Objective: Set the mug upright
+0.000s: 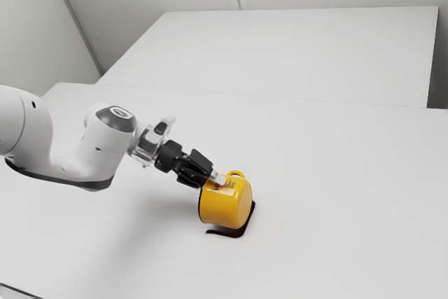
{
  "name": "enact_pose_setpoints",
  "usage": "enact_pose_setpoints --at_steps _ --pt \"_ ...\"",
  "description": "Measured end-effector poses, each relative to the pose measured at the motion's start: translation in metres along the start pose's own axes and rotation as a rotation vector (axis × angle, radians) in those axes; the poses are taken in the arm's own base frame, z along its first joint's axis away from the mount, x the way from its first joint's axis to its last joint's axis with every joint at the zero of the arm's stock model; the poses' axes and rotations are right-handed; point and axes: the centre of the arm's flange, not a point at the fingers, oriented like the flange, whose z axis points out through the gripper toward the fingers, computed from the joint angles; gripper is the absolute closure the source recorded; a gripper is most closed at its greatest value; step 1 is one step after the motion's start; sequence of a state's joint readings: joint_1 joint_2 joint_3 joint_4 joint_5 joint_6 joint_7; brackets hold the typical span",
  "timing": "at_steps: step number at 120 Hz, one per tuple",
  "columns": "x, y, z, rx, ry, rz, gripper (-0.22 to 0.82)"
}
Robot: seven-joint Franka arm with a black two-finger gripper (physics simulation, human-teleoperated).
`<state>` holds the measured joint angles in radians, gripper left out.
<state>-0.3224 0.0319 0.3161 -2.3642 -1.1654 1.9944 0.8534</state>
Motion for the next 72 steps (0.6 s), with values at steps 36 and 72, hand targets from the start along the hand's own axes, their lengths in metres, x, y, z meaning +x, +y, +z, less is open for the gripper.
enact_pose_setpoints --at_steps 36,72 --pt "0.003 0.009 0.002 -0.003 0.006 0.038 0.73" --pt "0.001 0.041 0.024 -0.027 -0.024 0.111 0.78"
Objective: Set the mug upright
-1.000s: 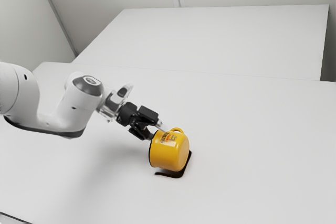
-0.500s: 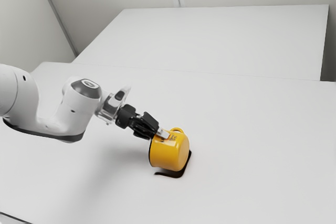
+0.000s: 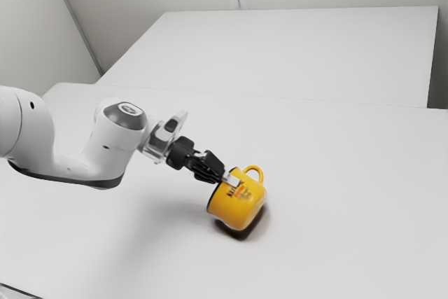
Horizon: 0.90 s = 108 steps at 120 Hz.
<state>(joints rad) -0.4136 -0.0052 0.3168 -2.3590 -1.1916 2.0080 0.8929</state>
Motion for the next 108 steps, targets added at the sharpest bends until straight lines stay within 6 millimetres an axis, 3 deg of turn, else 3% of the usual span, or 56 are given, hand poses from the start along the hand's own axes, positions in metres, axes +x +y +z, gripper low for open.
enact_pose_setpoints --at_steps 33,75,108 --pt "0.007 0.014 0.007 0.092 -0.049 0.061 0.79" --pt "0.049 0.018 -0.056 0.485 -0.046 0.166 0.79" --pt "0.064 0.026 -0.069 0.703 -0.087 0.157 0.79"
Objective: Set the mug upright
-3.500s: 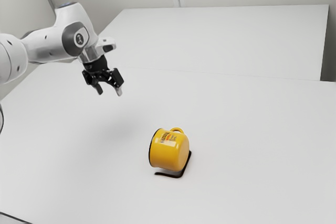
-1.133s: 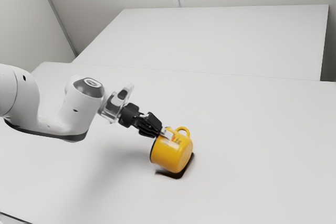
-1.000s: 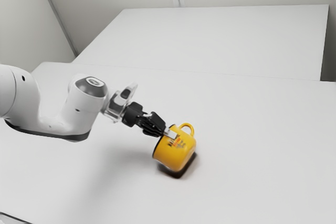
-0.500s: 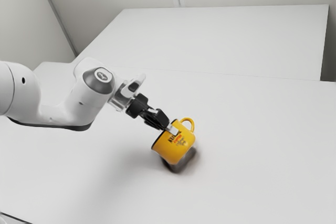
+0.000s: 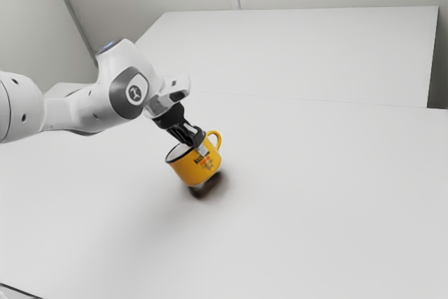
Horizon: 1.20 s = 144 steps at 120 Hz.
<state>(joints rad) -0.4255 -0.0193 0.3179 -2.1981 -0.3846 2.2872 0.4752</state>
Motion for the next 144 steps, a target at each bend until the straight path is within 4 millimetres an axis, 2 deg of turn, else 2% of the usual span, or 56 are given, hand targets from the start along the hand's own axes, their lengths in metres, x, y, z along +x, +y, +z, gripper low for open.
enact_pose_setpoints --at_steps 44,73,107,118,132,144 --pt "-0.003 0.020 0.020 0.216 -0.163 -0.058 0.79" --pt "-0.004 0.034 0.030 0.330 -0.180 -0.114 0.79" --pt "-0.012 0.047 0.053 0.409 -0.194 -0.196 0.79" --pt "-0.013 0.042 0.059 0.423 -0.196 -0.238 0.79" --pt "-0.017 0.020 0.060 0.442 -0.197 -0.315 0.78" --pt "-0.019 0.004 0.057 0.448 -0.193 -0.366 0.56"
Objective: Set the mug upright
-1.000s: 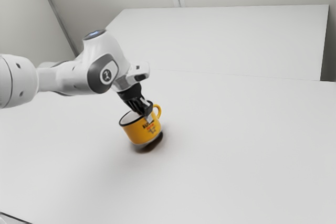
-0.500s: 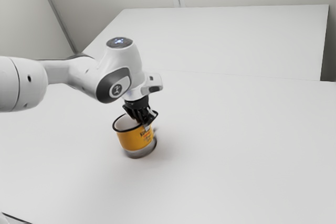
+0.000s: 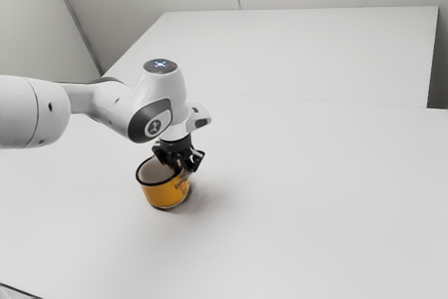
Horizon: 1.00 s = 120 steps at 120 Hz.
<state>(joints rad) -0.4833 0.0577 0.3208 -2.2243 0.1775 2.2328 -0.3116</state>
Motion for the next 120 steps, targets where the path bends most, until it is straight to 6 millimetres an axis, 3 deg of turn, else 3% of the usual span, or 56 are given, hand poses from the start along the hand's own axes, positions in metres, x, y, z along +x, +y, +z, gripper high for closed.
enact_pose_setpoints --at_steps 18,40,67,120 --pt "0.001 0.003 -0.002 -0.002 0.004 -0.016 0.28" --pt "0.006 0.006 -0.011 -0.022 0.021 -0.028 0.12" --pt "0.016 -0.009 -0.032 -0.061 0.049 -0.067 0.04" --pt "0.052 -0.056 -0.125 -0.083 0.093 -0.090 0.01"
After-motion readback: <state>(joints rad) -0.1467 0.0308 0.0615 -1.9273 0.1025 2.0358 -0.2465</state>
